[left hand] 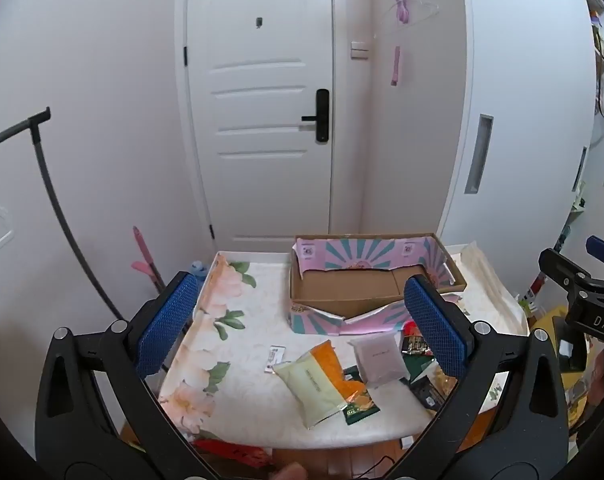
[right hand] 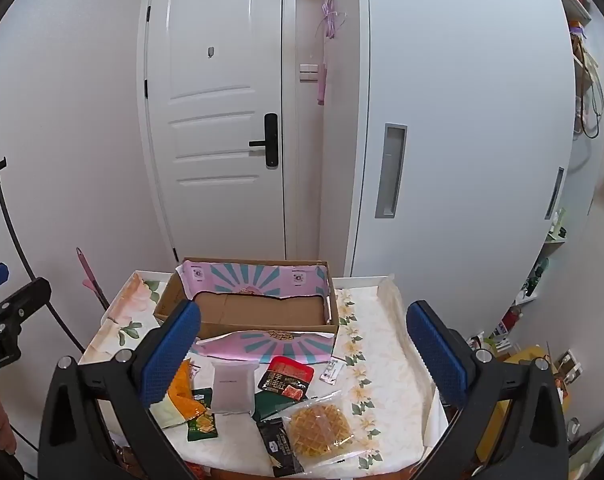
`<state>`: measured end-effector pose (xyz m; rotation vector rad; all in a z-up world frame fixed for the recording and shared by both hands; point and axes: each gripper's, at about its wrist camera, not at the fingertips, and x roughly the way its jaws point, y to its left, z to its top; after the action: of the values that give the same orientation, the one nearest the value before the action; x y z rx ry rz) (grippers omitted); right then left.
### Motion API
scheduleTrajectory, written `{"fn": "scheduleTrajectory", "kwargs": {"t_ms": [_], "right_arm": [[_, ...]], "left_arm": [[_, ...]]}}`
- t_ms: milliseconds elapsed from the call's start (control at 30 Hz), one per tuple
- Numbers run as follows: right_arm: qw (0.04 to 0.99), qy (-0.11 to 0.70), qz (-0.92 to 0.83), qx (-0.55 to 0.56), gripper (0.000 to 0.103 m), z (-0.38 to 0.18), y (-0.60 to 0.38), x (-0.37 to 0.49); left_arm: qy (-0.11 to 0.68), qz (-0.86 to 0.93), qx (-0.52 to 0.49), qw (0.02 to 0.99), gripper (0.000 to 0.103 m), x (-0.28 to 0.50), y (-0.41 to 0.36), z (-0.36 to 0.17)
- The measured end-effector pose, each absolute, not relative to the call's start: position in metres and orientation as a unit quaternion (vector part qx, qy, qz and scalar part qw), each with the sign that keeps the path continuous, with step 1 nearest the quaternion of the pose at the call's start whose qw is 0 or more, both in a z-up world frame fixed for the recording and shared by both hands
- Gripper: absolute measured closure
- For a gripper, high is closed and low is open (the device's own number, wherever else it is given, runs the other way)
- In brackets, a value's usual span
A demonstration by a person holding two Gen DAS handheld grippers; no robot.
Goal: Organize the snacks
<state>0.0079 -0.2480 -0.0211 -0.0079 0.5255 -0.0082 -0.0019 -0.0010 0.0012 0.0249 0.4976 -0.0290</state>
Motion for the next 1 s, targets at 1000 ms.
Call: {"fn": "scheduleTrajectory", "kwargs": {"t_ms": [1000], "right_arm": [[0.966,0.259,-0.002,-0.004,0.001,-0.022,-0.241,0.006]], "left_arm": [[0.245,0.001,0.012,0.969,0.001,0.000,0.000,0.001]]}}
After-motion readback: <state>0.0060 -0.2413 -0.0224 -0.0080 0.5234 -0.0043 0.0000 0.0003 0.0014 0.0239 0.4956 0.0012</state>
